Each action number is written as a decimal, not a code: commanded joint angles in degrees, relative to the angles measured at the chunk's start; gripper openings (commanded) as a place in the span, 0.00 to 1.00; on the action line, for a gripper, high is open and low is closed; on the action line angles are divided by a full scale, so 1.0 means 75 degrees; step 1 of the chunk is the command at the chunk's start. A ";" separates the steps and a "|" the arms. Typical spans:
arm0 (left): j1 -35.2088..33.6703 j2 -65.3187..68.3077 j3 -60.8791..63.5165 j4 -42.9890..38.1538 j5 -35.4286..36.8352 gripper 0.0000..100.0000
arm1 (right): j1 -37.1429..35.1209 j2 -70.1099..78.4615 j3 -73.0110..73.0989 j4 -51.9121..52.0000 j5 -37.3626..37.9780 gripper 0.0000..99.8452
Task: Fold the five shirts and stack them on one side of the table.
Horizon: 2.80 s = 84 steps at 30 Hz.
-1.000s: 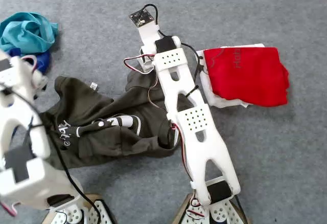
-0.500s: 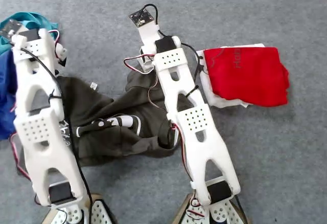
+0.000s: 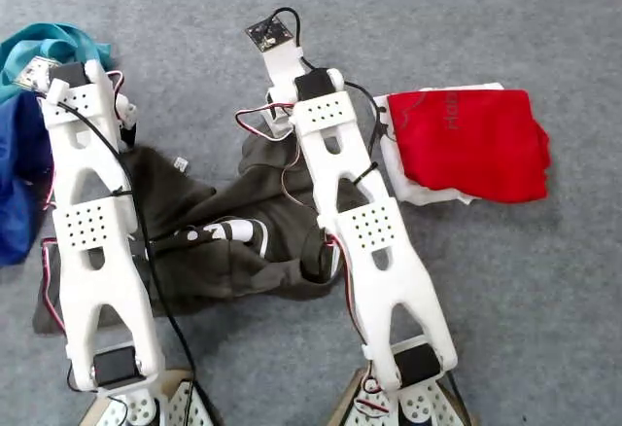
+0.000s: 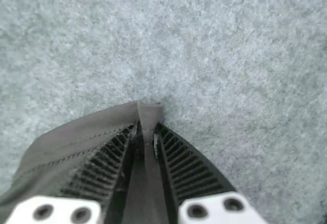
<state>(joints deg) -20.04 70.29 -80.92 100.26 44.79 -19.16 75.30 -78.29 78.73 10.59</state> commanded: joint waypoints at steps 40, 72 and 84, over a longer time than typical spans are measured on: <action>-0.0123 -0.1102 0.1553 0.0059 0.0422 0.12 | 0.0141 -0.0100 -0.0029 0.0082 0.0023 0.01; 0.0311 -0.0668 -0.0639 0.0070 0.0715 0.21 | 0.0129 -0.0100 -0.0018 0.0082 0.0023 0.01; 0.0123 -0.0211 -0.0580 0.0059 0.0938 0.21 | 0.0129 -0.0100 -0.0018 0.0070 0.0023 0.01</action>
<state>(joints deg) -17.85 68.97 -82.95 100.70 51.38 -19.16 75.30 -78.29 78.81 10.59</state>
